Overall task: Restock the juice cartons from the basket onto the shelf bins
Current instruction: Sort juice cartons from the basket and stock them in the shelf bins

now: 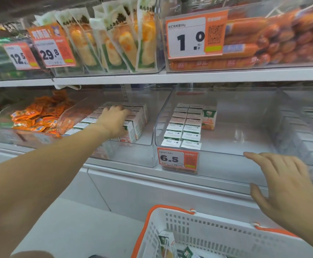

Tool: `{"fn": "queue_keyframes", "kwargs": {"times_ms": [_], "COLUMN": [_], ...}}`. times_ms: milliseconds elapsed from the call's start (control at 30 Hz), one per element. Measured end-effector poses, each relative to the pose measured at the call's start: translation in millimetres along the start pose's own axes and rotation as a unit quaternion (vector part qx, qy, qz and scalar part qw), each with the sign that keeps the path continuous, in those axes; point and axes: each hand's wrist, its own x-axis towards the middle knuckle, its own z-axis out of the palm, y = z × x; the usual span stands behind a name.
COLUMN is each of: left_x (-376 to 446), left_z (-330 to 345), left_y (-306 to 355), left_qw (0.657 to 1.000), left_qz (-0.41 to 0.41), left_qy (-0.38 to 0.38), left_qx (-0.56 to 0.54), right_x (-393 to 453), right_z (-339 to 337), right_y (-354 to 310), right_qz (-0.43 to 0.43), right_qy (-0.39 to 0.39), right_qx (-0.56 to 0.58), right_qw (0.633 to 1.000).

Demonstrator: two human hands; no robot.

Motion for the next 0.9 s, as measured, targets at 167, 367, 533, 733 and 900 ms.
{"fn": "queue_keyframes", "kwargs": {"times_ms": [167, 367, 533, 733, 900], "left_x": [-64.5, -151.3, -195.4, -266.0, -279.4], "left_z": [-25.1, -24.7, 77.9, 196.9, 240.0], "left_y": [39.6, 160.7, 249.4, 297.4, 327.0], "left_qw": [0.915, 0.908, 0.887, 0.844, 0.809], "left_qz": [0.062, 0.264, 0.232, 0.128, 0.064], "left_qy": [0.318, 0.055, -0.188, -0.311, -0.346], "left_qx": [-0.241, -0.320, -0.352, -0.418, -0.472], "right_x": [-4.0, -28.3, -80.4, -189.9, -244.0], "right_z": [-7.8, -24.0, 21.0, 97.3, 132.9], "right_y": [0.1, -20.6, -25.7, -28.2, -21.3], "right_qz": [0.010, -0.087, 0.082, 0.216, 0.333], "right_qy": [-0.038, -0.115, -0.510, -0.537, -0.488], "right_qx": [0.020, 0.085, 0.087, 0.119, 0.140], "right_qw": [0.999, 0.986, 0.852, 0.807, 0.794]}}
